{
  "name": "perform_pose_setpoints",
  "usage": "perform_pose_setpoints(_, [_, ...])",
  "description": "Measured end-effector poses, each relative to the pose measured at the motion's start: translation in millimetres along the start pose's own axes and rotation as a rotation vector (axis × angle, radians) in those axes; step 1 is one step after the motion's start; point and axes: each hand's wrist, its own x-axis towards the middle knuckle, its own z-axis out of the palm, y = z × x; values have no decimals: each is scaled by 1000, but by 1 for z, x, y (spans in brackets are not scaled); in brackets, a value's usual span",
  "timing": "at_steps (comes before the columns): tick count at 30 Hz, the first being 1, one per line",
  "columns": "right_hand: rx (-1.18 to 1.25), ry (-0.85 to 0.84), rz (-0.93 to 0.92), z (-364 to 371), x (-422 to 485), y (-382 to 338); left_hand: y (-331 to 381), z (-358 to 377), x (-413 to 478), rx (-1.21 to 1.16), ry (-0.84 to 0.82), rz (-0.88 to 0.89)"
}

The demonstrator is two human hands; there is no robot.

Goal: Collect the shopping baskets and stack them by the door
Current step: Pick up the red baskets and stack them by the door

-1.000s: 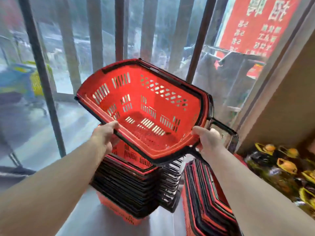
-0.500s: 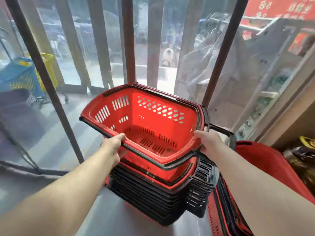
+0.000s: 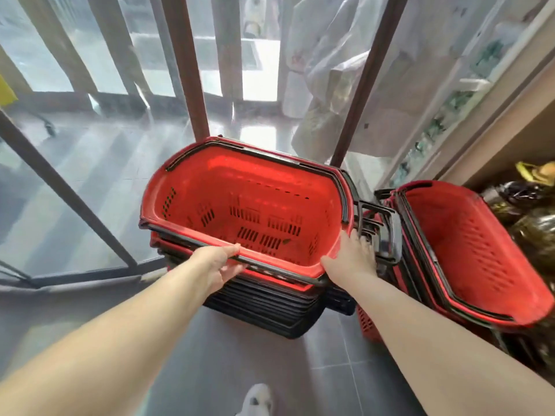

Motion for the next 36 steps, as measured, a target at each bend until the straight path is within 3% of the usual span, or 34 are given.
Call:
perform_pose_setpoints(9, [57,-43,2,18,-5,6,18,-31,2,481,-54,-124])
perform_pose_setpoints(12, [239,34,-11,2,-28,7,16,-19,-21,664,-122,-71])
perform_pose_setpoints(19, [547,209,76,-46,-128,73,-43,58,-102,758,-443,251])
perform_pose_setpoints(26, [783,488,383,-74,-301,207,-169,130,-213,914,-764,406])
perform_pose_setpoints(36, [856,833,887,-42,-611,363,-428,170,-405,1207,-1330,283])
